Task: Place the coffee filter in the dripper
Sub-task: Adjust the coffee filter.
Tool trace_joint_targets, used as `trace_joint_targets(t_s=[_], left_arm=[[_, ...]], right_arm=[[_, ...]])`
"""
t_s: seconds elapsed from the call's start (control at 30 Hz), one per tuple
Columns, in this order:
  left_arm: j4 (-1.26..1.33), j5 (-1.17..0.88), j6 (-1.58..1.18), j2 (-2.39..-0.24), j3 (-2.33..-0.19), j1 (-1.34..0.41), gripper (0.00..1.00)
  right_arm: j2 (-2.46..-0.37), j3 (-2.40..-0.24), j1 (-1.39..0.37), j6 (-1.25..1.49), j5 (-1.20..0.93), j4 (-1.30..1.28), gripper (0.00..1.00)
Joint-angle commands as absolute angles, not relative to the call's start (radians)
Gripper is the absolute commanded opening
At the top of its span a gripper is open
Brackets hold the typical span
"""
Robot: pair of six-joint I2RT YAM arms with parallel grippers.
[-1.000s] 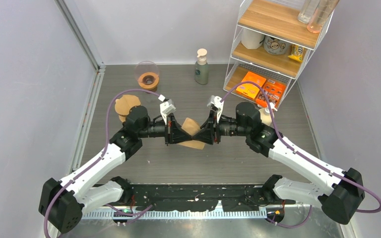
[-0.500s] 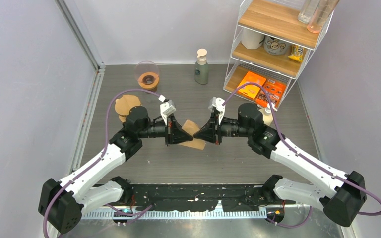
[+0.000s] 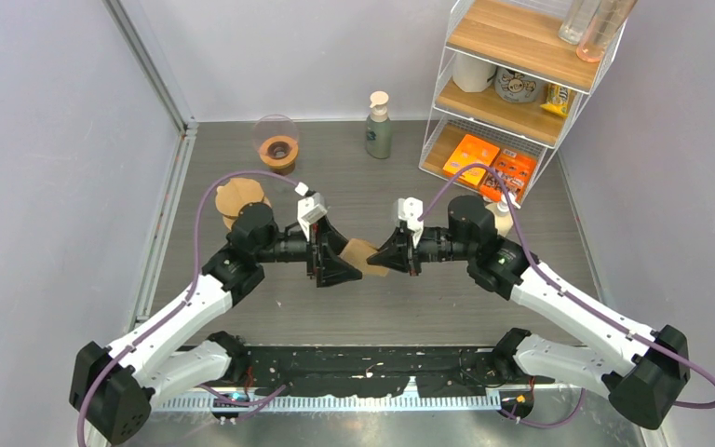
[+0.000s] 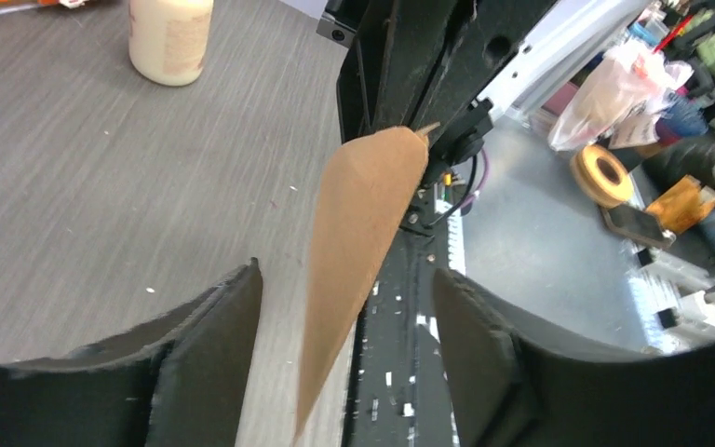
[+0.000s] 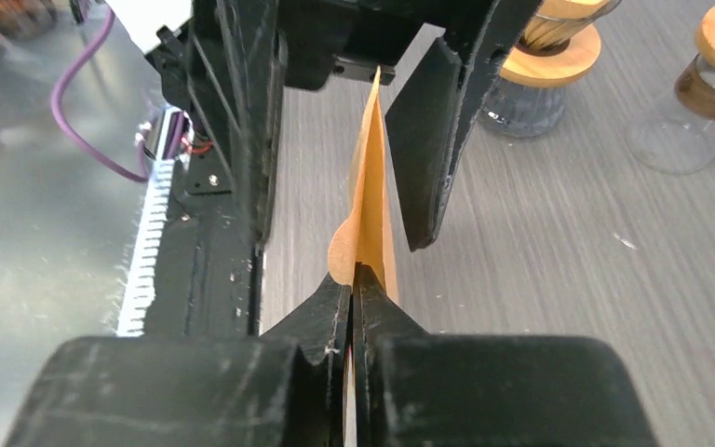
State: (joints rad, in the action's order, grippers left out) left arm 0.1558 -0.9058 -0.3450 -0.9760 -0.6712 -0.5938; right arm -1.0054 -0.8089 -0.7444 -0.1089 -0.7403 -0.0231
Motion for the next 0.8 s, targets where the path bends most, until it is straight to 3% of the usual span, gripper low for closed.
trace_joint_targets(t_s=[0.0,0.1,0.2,0.37,0.57,0.77], left_arm=[[0.138,-0.858,-0.330,-0.913,-0.669,-0.592,0.85],[0.092,-0.751,-0.350,-0.838,-0.645,-0.593,0.99],[0.067,-0.628,-0.402,-0.754,-0.629,-0.592,1.00],[-0.120,-0.413,-0.500,-0.728,-0.731,-0.592,1.00],[-0.146,-0.502,-0.530,-0.899,-0.830,-0.594,1.00],[-0.114,-0.543,-0.512,-1.037,-0.880,-0.641,0.99]], right_arm=[[-0.966,-0.822,-0.747,-0.493,-0.771,-0.130,0.05],[-0.969,-0.858,-0.746,-0.767,-0.744,-0.257,0.05],[-0.996,-0.922,-0.748,-1.036,-0.699,-0.505,0.05],[-1.046,-0.997,-0.754,-1.307,-0.662,-0.630,0.05],[-1.128,-1.083,-0.805,-1.509,-0.640,-0.708,0.05],[-1.219,-1.141,-0.866,-1.514,-0.538,-0.744,0.05]])
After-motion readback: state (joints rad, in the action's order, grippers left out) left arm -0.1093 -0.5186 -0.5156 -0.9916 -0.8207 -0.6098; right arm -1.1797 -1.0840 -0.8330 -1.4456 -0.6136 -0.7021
